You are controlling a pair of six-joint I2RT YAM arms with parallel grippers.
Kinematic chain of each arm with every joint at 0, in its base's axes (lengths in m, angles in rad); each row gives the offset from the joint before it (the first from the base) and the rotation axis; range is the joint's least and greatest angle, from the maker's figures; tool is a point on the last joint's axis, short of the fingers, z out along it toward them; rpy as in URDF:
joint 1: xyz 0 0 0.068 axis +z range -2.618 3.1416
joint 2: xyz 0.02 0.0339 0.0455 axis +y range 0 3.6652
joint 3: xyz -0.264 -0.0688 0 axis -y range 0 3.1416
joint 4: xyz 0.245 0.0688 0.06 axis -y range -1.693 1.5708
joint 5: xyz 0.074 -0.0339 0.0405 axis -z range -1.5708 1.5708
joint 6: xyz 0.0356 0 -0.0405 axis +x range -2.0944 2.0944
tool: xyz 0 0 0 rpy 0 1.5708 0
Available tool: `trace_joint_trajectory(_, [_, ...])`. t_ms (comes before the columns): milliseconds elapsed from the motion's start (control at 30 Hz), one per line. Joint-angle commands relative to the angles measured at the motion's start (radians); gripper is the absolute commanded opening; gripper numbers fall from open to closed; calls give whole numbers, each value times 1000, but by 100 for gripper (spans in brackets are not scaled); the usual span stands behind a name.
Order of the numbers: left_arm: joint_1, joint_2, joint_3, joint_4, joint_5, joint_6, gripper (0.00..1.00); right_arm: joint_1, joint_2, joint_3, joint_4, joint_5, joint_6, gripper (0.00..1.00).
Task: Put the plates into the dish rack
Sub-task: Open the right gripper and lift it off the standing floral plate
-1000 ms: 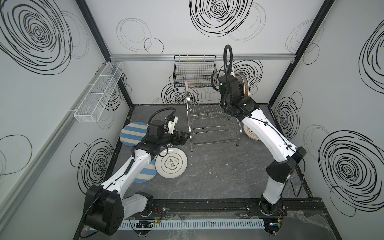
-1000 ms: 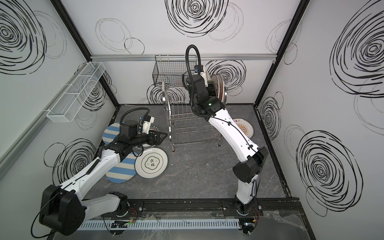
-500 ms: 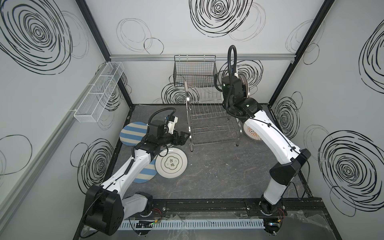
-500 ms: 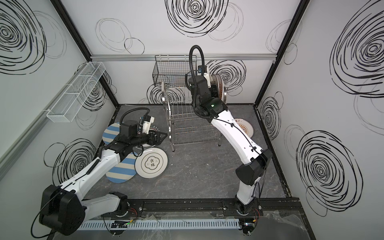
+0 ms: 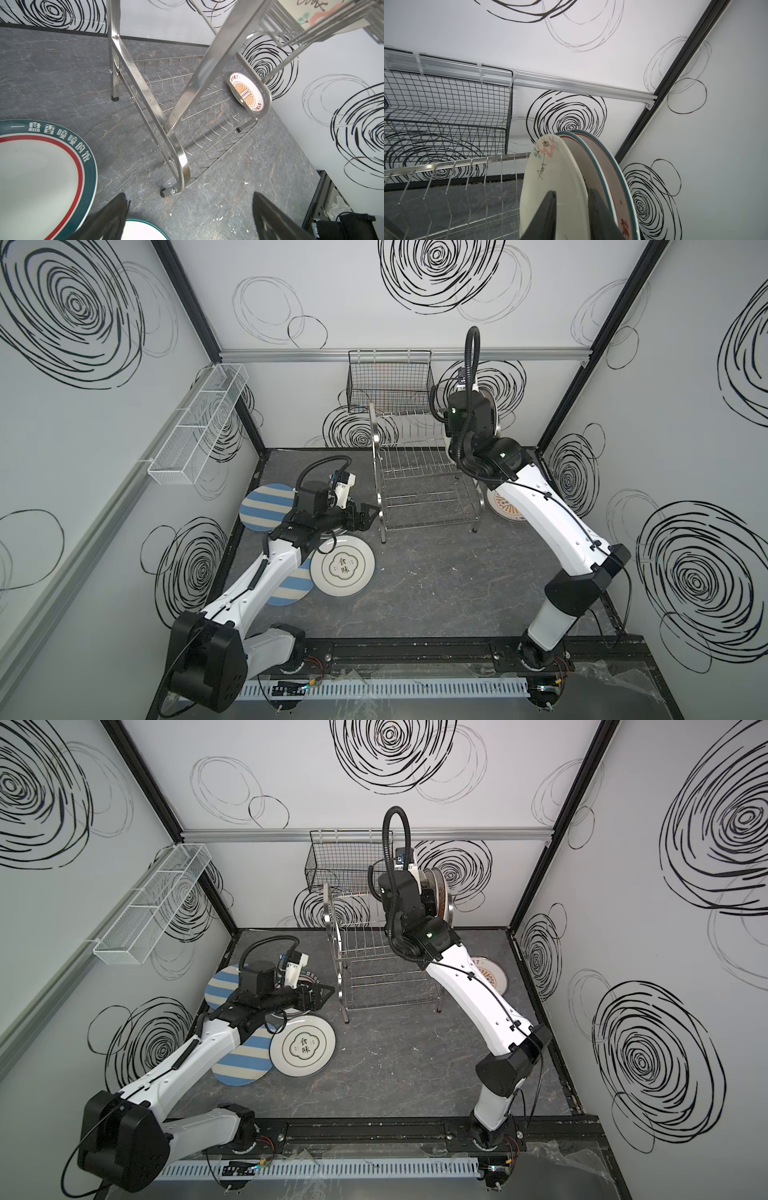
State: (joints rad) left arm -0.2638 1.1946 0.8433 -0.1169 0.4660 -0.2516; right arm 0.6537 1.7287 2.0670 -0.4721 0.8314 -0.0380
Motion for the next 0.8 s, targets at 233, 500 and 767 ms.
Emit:
trace_joint_trajectory(233, [-1, -33, -9, 42, 1, 0, 96, 4, -58, 101, -17, -163, 38, 53])
trace_joint_trajectory(500, [21, -36, -11, 48, 8, -7, 96, -3, -142, 84, -54, -281, 57, 64])
trace_joint_trajectory(767, [48, -33, -4, 81, 36, -29, 96, -37, -361, -180, -18, -377, 111, 67])
